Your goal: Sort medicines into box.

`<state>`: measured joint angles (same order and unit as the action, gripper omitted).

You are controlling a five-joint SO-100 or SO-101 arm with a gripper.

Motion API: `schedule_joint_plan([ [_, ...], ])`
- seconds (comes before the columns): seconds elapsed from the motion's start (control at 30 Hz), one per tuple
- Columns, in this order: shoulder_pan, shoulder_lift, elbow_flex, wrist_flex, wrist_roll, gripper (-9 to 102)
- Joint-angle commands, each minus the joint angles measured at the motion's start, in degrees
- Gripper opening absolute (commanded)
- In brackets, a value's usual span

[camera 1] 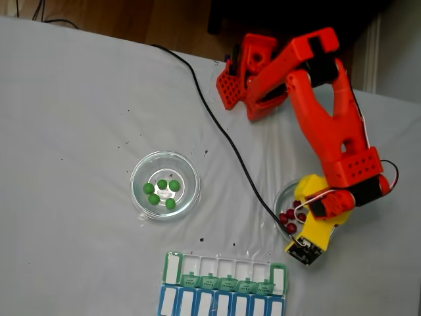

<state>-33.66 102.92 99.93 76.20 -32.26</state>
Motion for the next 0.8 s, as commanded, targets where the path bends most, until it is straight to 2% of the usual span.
schedule_joint_plan([
  [0.0, -0.7, 0.8, -1.1, -0.7, -0.1, 27],
  [0.77, 0.2, -4.2, -3.6, -0.1, -1.4, 26],
])
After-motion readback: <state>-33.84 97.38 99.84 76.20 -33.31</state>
